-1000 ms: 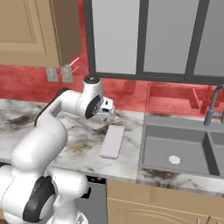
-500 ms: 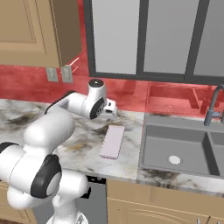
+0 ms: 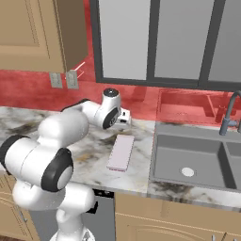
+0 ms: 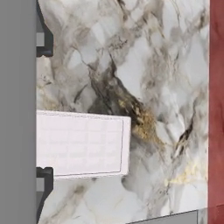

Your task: The ice cube tray has been filled with water. Take the tray and place it in the freezer to make ice. Close the freezer door after placing the tray.

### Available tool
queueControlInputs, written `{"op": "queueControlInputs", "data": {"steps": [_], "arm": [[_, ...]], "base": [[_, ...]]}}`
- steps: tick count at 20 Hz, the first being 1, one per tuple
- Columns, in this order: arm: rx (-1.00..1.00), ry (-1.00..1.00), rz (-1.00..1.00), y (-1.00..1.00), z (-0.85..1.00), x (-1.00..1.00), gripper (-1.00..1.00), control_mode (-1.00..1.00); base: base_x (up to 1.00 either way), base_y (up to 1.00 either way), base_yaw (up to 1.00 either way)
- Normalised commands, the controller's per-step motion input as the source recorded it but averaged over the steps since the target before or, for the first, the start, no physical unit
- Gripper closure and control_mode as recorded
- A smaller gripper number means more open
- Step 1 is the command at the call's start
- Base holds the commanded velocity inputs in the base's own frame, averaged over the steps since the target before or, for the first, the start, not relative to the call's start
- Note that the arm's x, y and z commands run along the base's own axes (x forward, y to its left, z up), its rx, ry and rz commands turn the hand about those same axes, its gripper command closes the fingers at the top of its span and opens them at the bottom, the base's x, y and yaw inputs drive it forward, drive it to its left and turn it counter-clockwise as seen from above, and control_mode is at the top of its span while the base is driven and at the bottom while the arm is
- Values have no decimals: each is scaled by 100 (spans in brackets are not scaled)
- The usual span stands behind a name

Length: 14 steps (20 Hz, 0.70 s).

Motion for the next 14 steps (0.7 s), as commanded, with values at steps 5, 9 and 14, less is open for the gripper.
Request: {"op": "queueControlInputs", "data": {"steps": [5, 9, 14], "arm": [[0, 1, 0, -5, -28, 45, -100, -100], [-3, 0, 0, 0, -35, 51, -100, -100], [-3, 0, 0, 0, -33, 52, -100, -100]], "base": [[0, 0, 0], [0, 0, 0], [0, 0, 0]]}}
